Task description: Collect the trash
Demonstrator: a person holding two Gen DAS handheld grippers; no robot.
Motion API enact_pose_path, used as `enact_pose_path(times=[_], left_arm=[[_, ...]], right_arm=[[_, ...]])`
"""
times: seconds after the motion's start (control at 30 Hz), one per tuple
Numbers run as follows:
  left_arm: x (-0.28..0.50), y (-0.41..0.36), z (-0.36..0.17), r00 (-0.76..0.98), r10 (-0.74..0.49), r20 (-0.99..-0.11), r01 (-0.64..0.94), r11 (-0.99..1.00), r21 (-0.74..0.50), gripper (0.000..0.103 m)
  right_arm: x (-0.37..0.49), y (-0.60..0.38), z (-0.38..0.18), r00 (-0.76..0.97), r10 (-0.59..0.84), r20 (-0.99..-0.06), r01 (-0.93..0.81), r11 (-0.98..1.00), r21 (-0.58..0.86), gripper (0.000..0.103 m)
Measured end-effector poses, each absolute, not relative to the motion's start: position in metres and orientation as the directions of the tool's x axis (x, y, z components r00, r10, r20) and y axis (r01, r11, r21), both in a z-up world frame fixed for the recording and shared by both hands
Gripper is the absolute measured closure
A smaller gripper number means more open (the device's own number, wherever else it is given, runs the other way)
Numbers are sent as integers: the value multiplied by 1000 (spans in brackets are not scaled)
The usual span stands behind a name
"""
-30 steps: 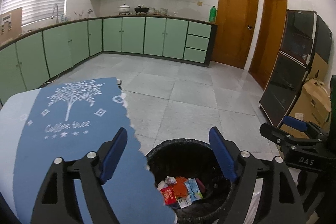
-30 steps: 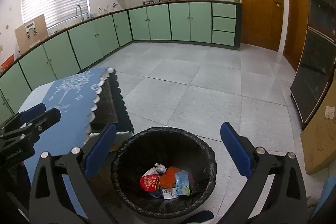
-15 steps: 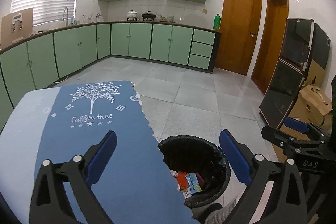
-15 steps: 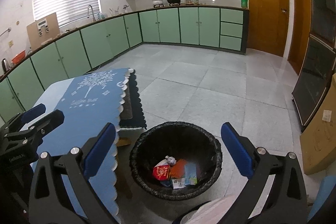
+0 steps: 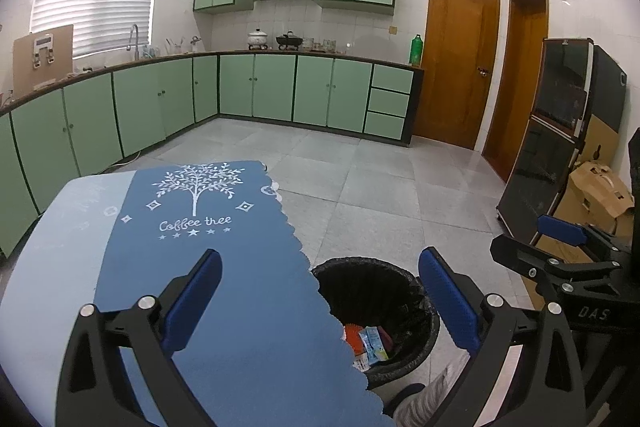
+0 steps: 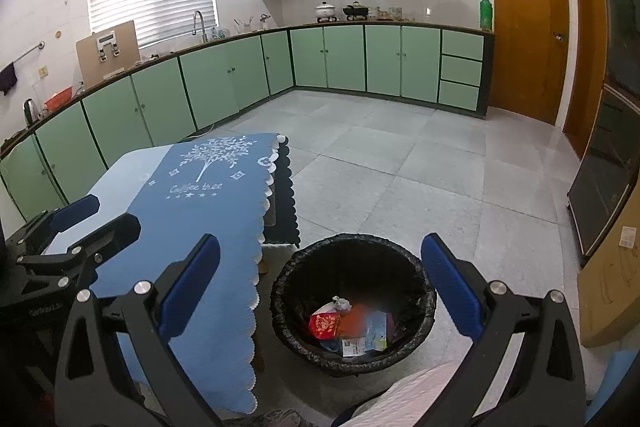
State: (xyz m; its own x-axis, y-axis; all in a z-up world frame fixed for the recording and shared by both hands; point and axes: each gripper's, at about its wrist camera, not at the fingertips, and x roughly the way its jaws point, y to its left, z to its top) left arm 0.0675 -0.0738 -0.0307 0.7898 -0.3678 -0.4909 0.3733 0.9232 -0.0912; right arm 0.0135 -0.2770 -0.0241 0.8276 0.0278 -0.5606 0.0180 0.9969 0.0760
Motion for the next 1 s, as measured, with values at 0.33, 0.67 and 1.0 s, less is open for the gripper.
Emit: enact_pose_path(times=[0.33,0.67,1.0], left_arm=[[59,-73,-30,799,-361,-480,367,926,-86,6],[57,-69,-29,808,-353,-471,356,930,-86,6],[56,-67,-29,811,-351,-468,353,932,-86,6]], right_arm=[[7,-272,-21,835,41,-548,4,997,80,5],[5,-268,-19,843,44,-537,-5,997,75,5],[4,-266,-17,845,49,-532,-12,997,73,5]])
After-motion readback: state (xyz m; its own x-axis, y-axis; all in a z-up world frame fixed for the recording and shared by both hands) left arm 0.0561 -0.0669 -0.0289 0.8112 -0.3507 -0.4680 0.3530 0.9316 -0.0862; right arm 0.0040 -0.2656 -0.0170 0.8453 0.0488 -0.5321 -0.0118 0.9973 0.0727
